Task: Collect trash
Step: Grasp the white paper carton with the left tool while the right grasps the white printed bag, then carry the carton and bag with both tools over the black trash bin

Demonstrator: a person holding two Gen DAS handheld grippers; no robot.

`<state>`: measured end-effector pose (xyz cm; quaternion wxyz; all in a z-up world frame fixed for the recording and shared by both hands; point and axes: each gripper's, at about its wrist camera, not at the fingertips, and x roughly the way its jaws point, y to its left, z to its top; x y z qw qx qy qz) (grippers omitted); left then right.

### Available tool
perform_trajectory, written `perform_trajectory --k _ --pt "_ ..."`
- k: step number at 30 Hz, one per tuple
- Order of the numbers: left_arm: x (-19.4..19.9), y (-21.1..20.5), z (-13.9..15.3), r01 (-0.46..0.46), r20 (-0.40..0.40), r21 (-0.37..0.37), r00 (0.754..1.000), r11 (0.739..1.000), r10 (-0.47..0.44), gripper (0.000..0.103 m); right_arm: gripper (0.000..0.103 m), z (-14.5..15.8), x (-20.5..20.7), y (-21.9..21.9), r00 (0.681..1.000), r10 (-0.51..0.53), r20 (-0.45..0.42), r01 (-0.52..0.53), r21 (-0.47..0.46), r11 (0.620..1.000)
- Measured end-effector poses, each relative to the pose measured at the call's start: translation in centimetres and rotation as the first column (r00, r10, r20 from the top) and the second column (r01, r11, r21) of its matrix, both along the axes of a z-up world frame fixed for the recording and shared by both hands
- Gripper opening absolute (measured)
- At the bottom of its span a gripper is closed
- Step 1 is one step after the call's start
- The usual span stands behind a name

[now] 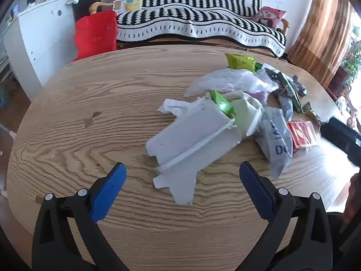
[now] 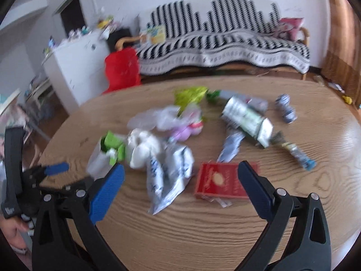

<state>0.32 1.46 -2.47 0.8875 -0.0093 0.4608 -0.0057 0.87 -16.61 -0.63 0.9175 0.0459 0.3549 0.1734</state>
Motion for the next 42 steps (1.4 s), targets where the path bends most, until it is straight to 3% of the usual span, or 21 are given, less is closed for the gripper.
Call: perform_trajectory --k 2,4,9,12,16,22,23,25,28,34,42 --pt "0.6 0.4 -0.2 -0.015 -0.018 -0.005 1.0 1.0 0.015 0.098 0.097 -0.9 0.4 0.8 0.997 0.037 -0.065 -0.037 0.002 0.999" --pt "0.9 0.7 -0.4 0.011 -0.021 -0.05 1.0 0.999 -0.012 0.098 0.096 -1.1 0.1 1.4 0.996 0.049 -0.074 -0.048 0.014 0.999" --pt "1.8 1.4 -0.9 0.044 -0.006 -0.083 0.999 0.996 -0.044 0.098 0.078 -2.5 0.9 2.4 0.981 0.095 -0.17 -0.099 -0.019 0.995" --pt "2.4 1.6 -0.8 0.049 0.019 -0.073 0.999 0.996 -0.047 0.098 0.076 -3.3 1.4 2.9 0.976 0.093 -0.199 -0.1 -0.026 0.995" --pt "3.7 0.8 -1.5 0.069 0.007 0.005 0.998 0.998 -0.069 0.098 0.074 -4.3 2.6 3.2 0.968 0.081 -0.235 -0.087 -0.012 0.996" --pt "5.8 -0.1 -1.6 0.097 0.018 0.019 0.995 0.995 -0.097 0.097 0.054 -5.9 4.3 3.4 0.961 0.07 -0.267 -0.08 -0.028 0.996" --pt "5.9 -0.1 -1.6 0.096 0.027 0.017 0.995 0.995 -0.097 0.095 0.05 -5.9 4.5 3.4 0.963 0.063 -0.264 -0.075 -0.035 0.997" --pt "6.2 0.3 -1.7 0.092 0.015 -0.015 0.996 0.996 -0.092 0.06 0.043 -6.1 4.5 3.0 0.964 0.058 -0.26 -0.066 -0.02 0.998" --pt "5.9 0.9 -1.8 0.068 0.009 -0.054 0.998 0.996 -0.067 0.044 0.038 -6.0 4.4 2.1 0.963 0.064 -0.262 -0.062 0.016 0.998" --pt "4.0 1.9 -0.4 0.045 0.076 -0.1 0.996 0.994 -0.037 0.035 0.036 -4.0 3.8 0.9 0.984 0.047 -0.174 -0.044 0.026 0.999" --pt "3.9 2.1 -0.3 0.043 0.079 -0.118 0.996 0.992 -0.033 0.032 0.036 -3.2 3.7 0.0 0.991 0.001 -0.135 0.003 0.029 1.0"
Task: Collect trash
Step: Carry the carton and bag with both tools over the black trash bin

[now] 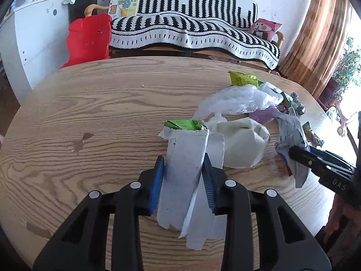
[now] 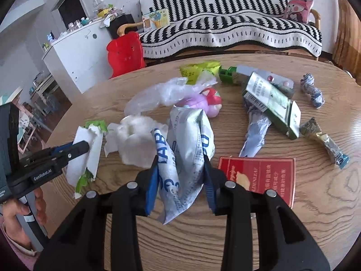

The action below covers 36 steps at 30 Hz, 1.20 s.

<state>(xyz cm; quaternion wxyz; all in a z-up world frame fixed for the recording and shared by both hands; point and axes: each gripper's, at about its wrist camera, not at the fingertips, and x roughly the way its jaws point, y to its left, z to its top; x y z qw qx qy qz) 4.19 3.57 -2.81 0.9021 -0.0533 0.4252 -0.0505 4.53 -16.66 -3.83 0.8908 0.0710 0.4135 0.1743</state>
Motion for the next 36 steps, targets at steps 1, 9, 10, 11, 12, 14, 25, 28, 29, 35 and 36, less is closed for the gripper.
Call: perform_trajectory --k 1,9,10,11,12,14,25,28,29,35,36 --pt "-0.1 0.0 0.0 -0.001 0.002 0.001 1.0 1.0 0.001 0.032 0.036 0.2 0.0 -0.3 1.0 -0.012 0.008 0.011 0.005 1.0" --pt "-0.6 0.3 0.3 -0.019 0.02 -0.043 1.0 0.999 0.02 0.024 0.036 0.8 0.0 0.0 0.998 0.061 0.001 -0.061 0.133 0.989" --pt "-0.7 0.5 0.4 -0.02 0.023 -0.053 1.0 0.998 0.021 0.024 0.036 1.1 -0.3 0.4 0.996 0.092 0.019 -0.094 0.134 0.987" --pt "-0.7 0.5 0.5 -0.02 0.024 -0.063 0.999 0.998 0.021 0.024 0.036 1.4 -0.6 0.8 0.994 0.102 0.039 -0.106 0.125 0.986" --pt "-0.7 0.6 0.4 -0.02 0.022 -0.073 1.0 0.997 0.022 0.024 0.036 2.0 -1.1 0.9 0.992 0.102 0.076 -0.11 0.107 0.988" --pt "-0.7 0.7 0.4 -0.018 0.023 -0.097 1.0 0.995 0.021 0.024 0.036 3.3 -1.9 0.8 0.983 0.07 0.168 -0.083 0.067 0.994" --pt "-1.1 -0.8 2.6 -0.027 0.099 -0.074 0.995 0.997 0.034 0.024 0.036 2.2 -0.1 -3.0 0.996 -0.069 0.056 0.058 0.179 0.982" --pt "-1.8 -2.9 4.5 -0.01 0.136 -0.048 0.991 0.999 0.017 0.024 0.036 3.0 -0.9 -4.4 0.99 -0.104 0.095 0.083 0.205 0.975" --pt "-2.3 -4.0 5.2 0.008 0.148 -0.039 0.989 0.999 -0.003 0.024 0.036 3.4 -1.1 -5.2 0.988 -0.119 0.102 0.094 0.223 0.97" --pt "-6.5 -12.8 9.8 0.215 0.196 0.003 0.957 0.977 -0.212 0.024 0.036 6.5 -7.1 -14.4 0.954 -0.246 0.169 0.178 0.337 0.924" --pt "-7.3 -14.6 10.3 0.258 0.201 0.001 0.946 0.966 -0.253 0.024 0.036 7.1 -8.4 -16.6 0.947 -0.266 0.177 0.198 0.329 0.923"
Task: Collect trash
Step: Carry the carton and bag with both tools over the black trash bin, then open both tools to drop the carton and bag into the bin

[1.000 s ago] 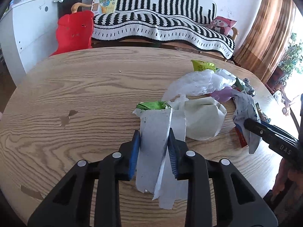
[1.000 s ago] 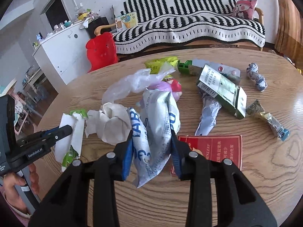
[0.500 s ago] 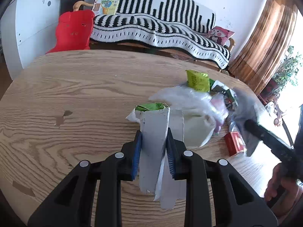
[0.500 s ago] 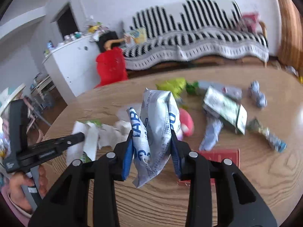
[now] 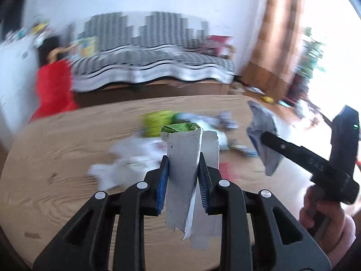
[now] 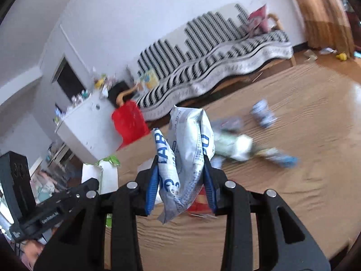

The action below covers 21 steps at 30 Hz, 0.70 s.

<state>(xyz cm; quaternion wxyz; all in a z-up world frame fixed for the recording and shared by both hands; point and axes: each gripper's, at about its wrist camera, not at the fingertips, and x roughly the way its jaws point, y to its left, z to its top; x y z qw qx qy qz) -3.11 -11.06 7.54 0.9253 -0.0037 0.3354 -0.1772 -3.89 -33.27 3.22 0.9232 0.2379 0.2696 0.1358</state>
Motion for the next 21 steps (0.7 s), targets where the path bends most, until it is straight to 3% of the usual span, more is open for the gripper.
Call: perform_trajectory --k 3,6,7,10,12,14,17,21 --pt "-2.7 -7.1 0.3 0.177 -0.037 -0.028 0.983 0.984 -0.178 0.024 0.036 0.6 -5.7 -7.1 0.996 -0.092 0.006 0.092 -0.036 0.995" --pt "-5.6 -14.7 -2.2 0.343 -0.124 -0.031 0.931 0.939 -0.344 0.024 0.036 -0.5 -11.1 -12.8 0.982 -0.184 -0.031 0.181 -0.083 0.98" --pt "-6.3 -16.6 -3.6 0.384 -0.172 -0.05 0.906 0.922 -0.387 0.024 0.036 -1.6 -13.2 -14.8 0.973 -0.216 -0.076 0.209 -0.092 0.974" --pt "-8.5 -22.7 -9.3 0.491 -0.343 -0.134 0.792 0.861 -0.505 0.025 0.036 -6.4 -16.7 -17.9 0.946 -0.239 -0.22 0.227 -0.078 0.971" --pt "-9.6 -26.0 -13.5 0.522 -0.45 -0.137 0.724 0.842 -0.522 0.024 0.036 -9.9 -17.8 -18.9 0.918 -0.246 -0.309 0.236 -0.071 0.969" --pt "-10.1 -27.7 -16.6 0.534 -0.503 -0.1 0.7 0.839 -0.506 0.024 0.036 -14.3 -18.5 -20.2 0.879 -0.245 -0.408 0.268 -0.001 0.963" --pt "-9.9 -28.6 -19.9 0.527 -0.562 -0.081 0.677 0.846 -0.475 0.024 0.036 -18.1 -18.8 -21.1 0.84 -0.247 -0.482 0.308 0.05 0.95" --pt "-9.0 -28.1 -20.8 0.496 -0.577 -0.085 0.682 0.864 -0.449 0.024 0.036 -20.2 -18.7 -21.7 0.824 -0.238 -0.514 0.309 0.056 0.95"
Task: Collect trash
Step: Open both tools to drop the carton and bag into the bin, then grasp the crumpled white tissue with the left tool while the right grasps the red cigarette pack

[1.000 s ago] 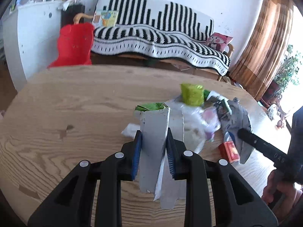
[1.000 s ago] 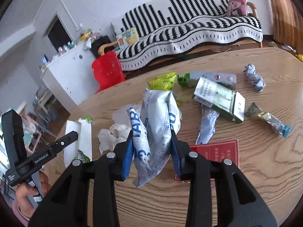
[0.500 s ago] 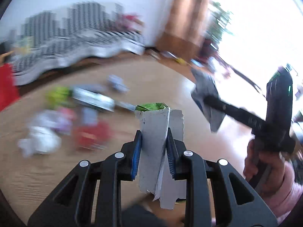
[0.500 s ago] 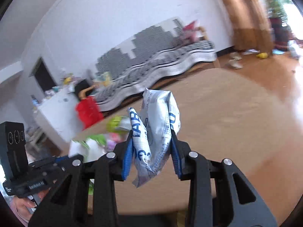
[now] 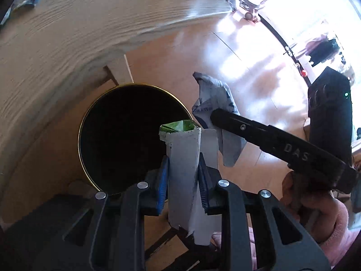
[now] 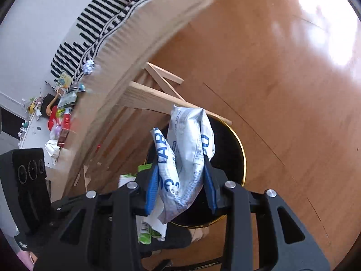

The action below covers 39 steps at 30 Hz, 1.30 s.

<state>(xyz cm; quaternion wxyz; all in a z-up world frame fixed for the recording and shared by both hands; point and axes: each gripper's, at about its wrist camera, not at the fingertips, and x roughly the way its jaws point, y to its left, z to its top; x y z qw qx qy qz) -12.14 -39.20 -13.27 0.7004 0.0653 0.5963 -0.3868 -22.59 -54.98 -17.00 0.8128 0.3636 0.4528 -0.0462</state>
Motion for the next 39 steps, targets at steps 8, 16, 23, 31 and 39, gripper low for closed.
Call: perform_trajectory --k 8,16,23,31,39 --pt "0.7 -0.2 0.8 -0.037 -0.011 -0.011 0.999 0.999 0.037 0.025 0.036 0.4 3.7 1.6 0.999 0.026 -0.029 -0.026 -0.003 1.0" --pt "-0.3 0.5 4.1 -0.04 0.099 -0.05 0.994 0.998 0.045 0.097 0.096 1.5 3.5 -0.8 0.994 -0.102 -0.029 0.101 -0.031 0.994" --pt "1.0 8.1 13.9 -0.167 0.394 -0.164 0.892 0.972 0.22 0.097 0.096 6.6 2.7 0.2 0.987 -0.143 0.074 0.16 -0.38 0.911" --pt "4.9 25.4 16.7 -0.541 0.557 -0.11 0.661 0.834 0.502 0.097 0.096 11.7 7.7 10.5 0.959 0.179 0.218 -0.054 -0.483 0.874" --pt "9.0 33.3 13.4 -0.729 0.489 -0.054 0.577 0.683 0.654 0.097 0.096 13.5 17.0 24.0 0.794 0.585 0.165 -0.455 -0.476 0.752"
